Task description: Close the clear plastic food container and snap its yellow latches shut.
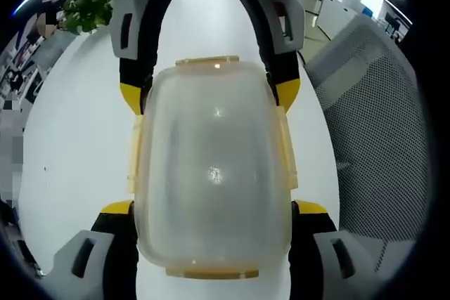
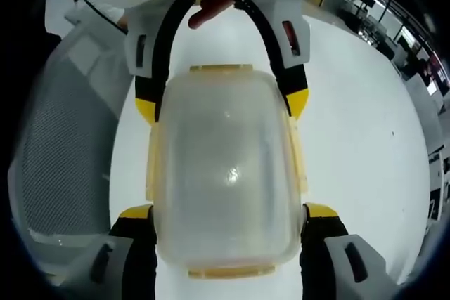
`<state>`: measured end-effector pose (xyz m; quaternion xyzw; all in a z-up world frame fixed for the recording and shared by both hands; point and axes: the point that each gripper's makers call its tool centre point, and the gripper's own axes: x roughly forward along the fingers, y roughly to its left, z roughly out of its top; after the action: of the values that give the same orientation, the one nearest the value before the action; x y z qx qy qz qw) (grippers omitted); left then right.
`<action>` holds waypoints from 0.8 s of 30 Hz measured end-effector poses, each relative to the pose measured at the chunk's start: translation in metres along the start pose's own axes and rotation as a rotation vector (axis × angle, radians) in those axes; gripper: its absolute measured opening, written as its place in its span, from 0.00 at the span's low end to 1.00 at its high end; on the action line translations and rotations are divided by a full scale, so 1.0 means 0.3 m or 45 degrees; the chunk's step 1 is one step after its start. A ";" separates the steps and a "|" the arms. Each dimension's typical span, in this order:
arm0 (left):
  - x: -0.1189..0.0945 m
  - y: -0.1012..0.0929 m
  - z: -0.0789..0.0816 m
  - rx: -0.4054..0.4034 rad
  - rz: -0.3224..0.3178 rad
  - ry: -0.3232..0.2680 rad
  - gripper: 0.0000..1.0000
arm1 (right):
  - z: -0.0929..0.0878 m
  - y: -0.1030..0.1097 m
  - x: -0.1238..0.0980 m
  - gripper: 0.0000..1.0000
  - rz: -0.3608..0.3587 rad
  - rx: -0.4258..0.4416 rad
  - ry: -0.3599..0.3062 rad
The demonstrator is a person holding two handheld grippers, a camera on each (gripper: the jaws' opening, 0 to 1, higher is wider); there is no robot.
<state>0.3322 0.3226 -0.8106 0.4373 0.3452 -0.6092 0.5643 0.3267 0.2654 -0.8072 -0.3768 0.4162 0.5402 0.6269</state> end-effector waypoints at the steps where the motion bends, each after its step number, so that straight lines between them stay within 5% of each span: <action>1: -0.001 -0.002 -0.002 -0.002 0.000 0.000 0.90 | 0.005 0.001 0.002 0.85 -0.001 0.001 -0.004; 16: -0.025 0.000 -0.065 -0.026 0.000 0.004 0.90 | 0.089 0.009 0.039 0.87 0.013 0.022 -0.056; 24: -0.032 0.006 -0.089 -0.042 0.004 0.005 0.91 | 0.105 0.005 0.055 0.87 0.027 0.001 0.019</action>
<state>0.3375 0.3504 -0.8117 0.4297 0.3558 -0.6015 0.5718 0.3299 0.3007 -0.8108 -0.3763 0.4252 0.5439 0.6180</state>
